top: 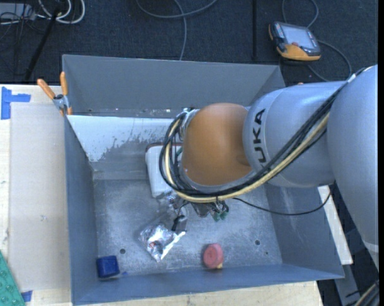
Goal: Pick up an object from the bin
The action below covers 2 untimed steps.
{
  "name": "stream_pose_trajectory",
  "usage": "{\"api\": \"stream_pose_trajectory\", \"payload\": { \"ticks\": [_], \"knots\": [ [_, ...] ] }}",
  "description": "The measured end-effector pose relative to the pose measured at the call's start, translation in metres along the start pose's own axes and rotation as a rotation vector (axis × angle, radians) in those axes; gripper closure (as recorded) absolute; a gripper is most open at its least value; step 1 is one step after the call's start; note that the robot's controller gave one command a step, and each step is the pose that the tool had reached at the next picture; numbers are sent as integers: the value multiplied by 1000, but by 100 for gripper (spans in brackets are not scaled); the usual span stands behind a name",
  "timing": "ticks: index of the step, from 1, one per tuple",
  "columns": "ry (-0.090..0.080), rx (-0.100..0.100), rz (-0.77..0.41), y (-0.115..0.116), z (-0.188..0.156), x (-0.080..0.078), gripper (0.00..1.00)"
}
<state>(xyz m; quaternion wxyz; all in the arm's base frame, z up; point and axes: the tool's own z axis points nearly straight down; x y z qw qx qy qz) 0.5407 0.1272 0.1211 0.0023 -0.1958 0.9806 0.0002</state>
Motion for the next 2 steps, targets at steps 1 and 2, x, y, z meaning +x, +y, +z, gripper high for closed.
{"api": "stream_pose_trajectory", "payload": {
  "ticks": [1, 2],
  "knots": [
    [0, 0, 5, 1, -49, -2, 100],
    [3, -1, 10, 1, -60, -2, 100]
  ]
}}
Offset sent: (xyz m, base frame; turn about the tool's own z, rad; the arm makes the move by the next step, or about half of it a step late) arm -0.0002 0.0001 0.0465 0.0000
